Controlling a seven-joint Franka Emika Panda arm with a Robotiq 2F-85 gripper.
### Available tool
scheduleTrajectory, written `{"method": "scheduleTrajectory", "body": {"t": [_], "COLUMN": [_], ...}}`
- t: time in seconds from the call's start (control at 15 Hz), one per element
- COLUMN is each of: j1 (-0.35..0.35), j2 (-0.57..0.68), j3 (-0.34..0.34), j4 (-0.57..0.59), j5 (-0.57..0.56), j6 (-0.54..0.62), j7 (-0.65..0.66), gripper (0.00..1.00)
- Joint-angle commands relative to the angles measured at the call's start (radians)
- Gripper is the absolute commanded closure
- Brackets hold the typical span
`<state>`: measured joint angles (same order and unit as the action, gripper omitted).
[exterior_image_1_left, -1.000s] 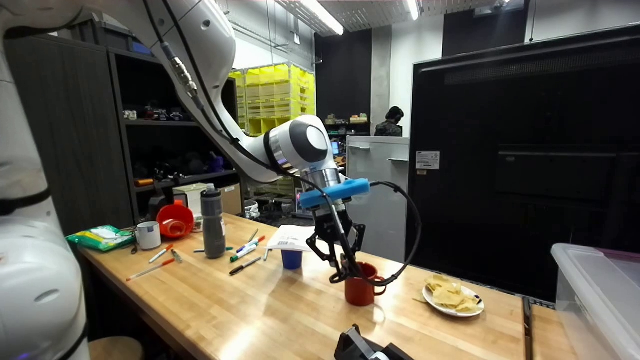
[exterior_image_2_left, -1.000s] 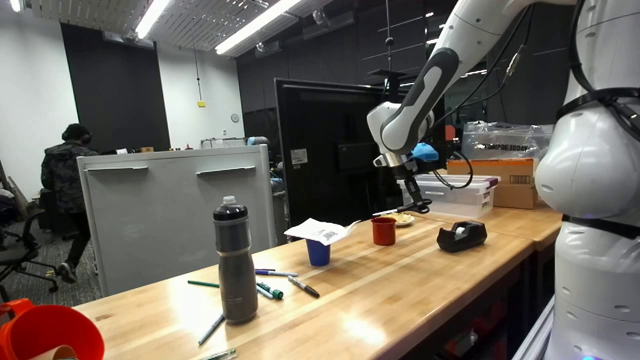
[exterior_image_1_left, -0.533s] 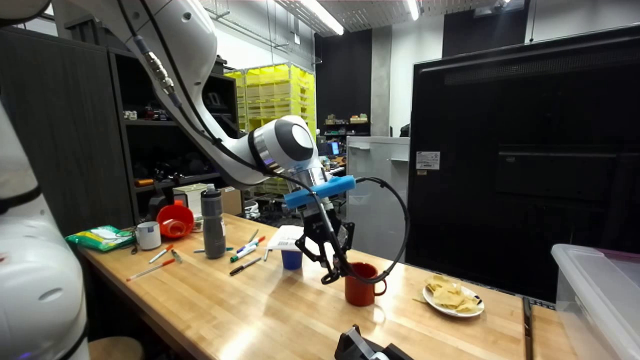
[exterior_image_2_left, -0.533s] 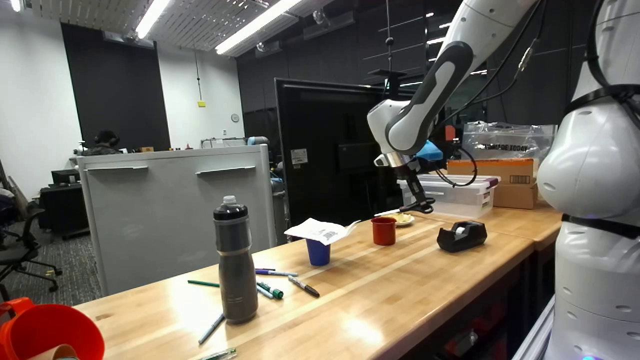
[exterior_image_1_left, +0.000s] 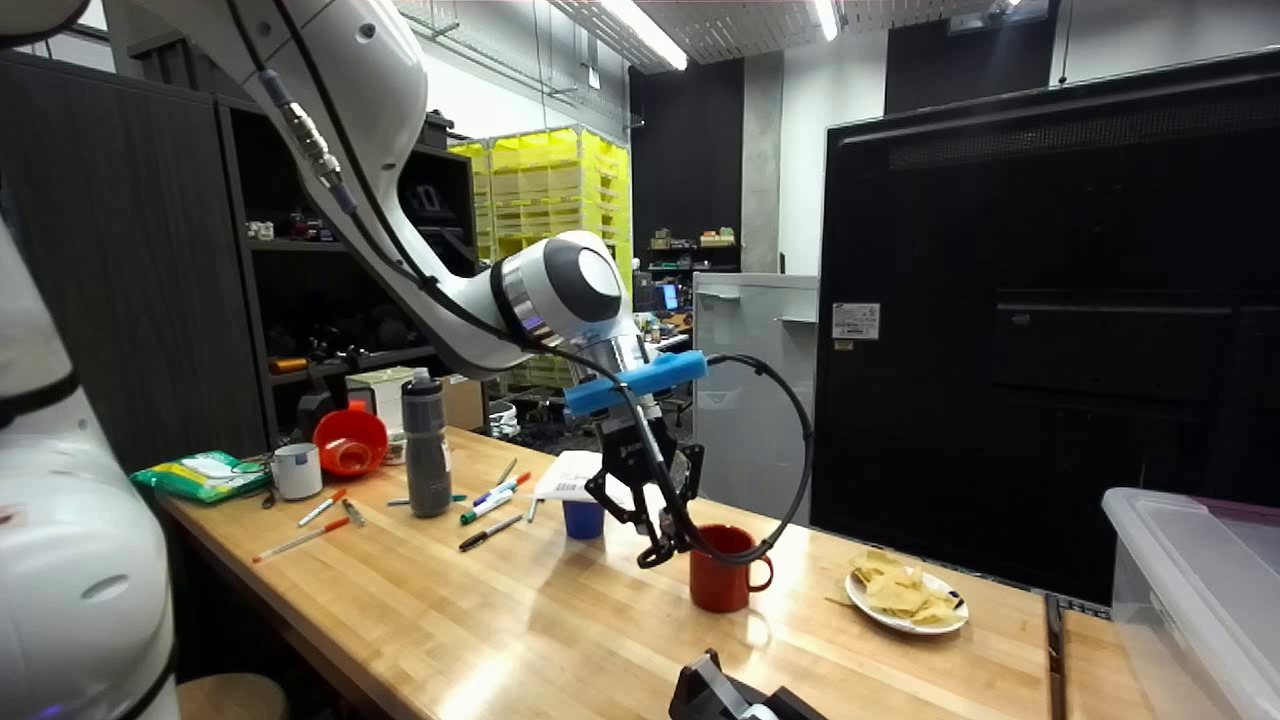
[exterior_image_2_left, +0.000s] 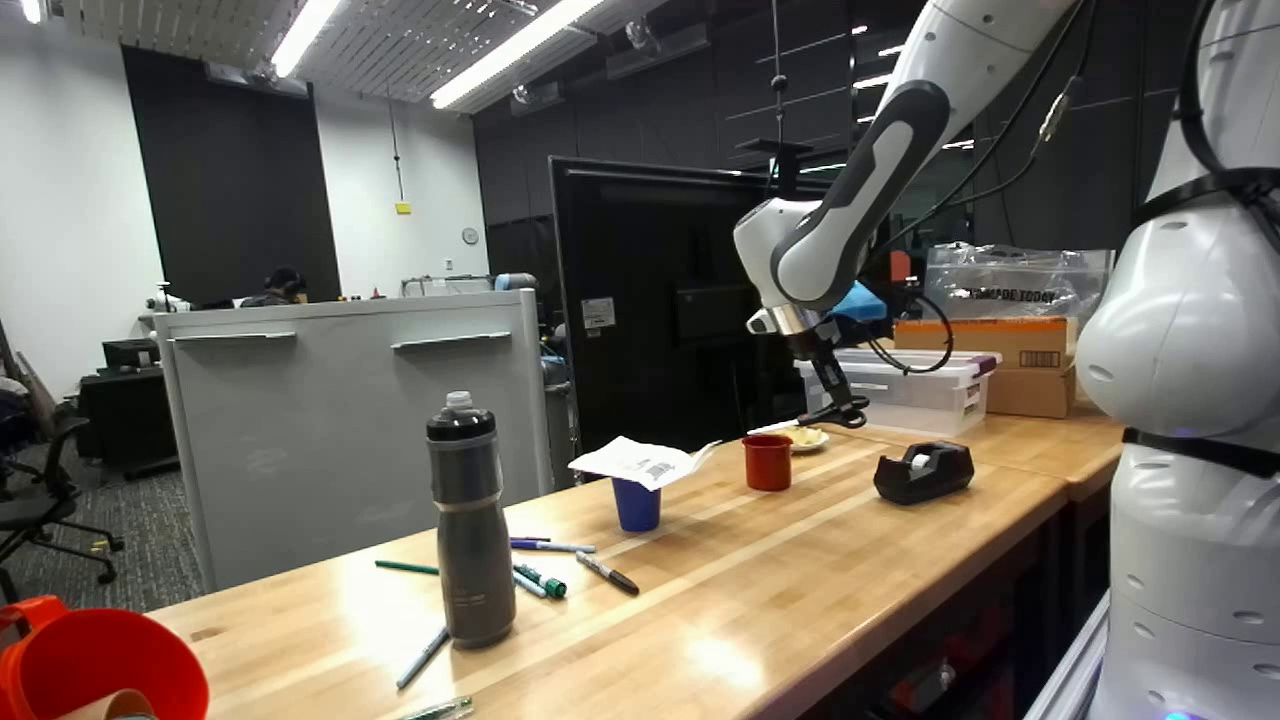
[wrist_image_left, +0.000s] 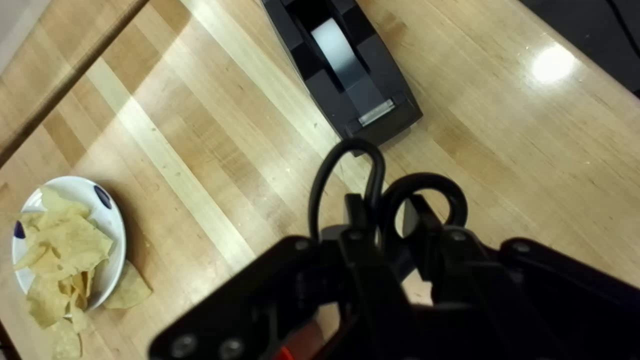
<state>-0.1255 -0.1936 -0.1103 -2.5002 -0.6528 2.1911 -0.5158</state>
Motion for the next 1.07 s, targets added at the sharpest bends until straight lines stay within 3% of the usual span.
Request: {"method": "scheduleTrajectory", "body": {"t": [0.0, 0.47, 1.0], "j1": [0.027, 0.054, 0.081], "j2": [-0.042, -0.03, 0.038], "j3": [-0.002, 0.006, 0.024], "j4": [-0.023, 0.025, 0.179], "j5": [-0.005, 0.017, 0.133], "j6": [-0.016, -0.039, -0.16], "j7": [-0.077, -0.164, -0.2], "gripper": [0.94, 0.94, 0.94]}}
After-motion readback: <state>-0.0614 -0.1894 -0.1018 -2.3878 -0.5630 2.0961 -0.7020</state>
